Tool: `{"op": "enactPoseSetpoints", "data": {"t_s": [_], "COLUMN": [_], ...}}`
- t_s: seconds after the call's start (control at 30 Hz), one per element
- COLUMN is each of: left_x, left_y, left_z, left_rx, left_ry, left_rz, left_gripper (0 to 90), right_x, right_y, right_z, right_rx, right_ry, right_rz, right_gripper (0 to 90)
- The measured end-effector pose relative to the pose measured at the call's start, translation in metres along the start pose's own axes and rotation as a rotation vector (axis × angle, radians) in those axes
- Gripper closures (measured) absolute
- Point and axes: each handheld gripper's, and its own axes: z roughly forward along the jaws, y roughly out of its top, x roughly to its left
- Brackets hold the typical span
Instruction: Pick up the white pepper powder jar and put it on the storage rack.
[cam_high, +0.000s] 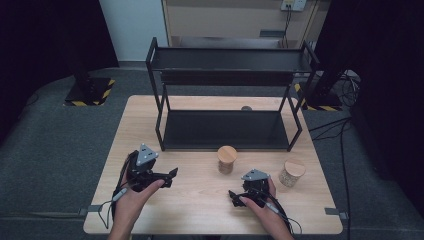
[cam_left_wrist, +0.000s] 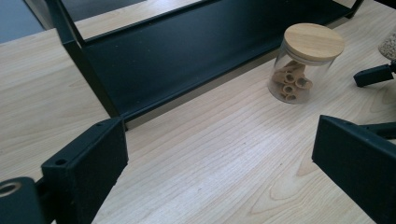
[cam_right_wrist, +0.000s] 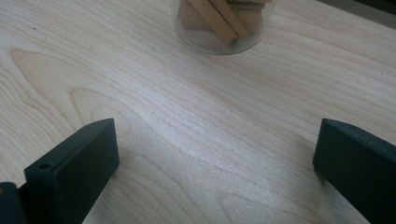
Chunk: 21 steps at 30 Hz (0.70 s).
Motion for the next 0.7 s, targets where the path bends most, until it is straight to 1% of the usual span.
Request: {"op": "enactPoseSetpoints", "data": {"t_s": [0.33, 0.7], "left_x": [0.011, 0.020], "left_y": [-0.005, -0.009], "left_z": [-0.010, -0.017], "left_rx": [-0.010, -0.017], "left_ry": [0.014, 0.026], "left_rz": [-0.014, -0.023], "left_gripper": [2.3, 2.3], "right_x": [0.000, 0.000], "right_y": [0.000, 0.000], "right_z": [0.000, 0.000], "right_rx": [0.000, 0.000], "right_ry": [0.000, 0.000], "right_rz": [0.000, 0.000], "right_gripper": [0.4, 0.4]}}
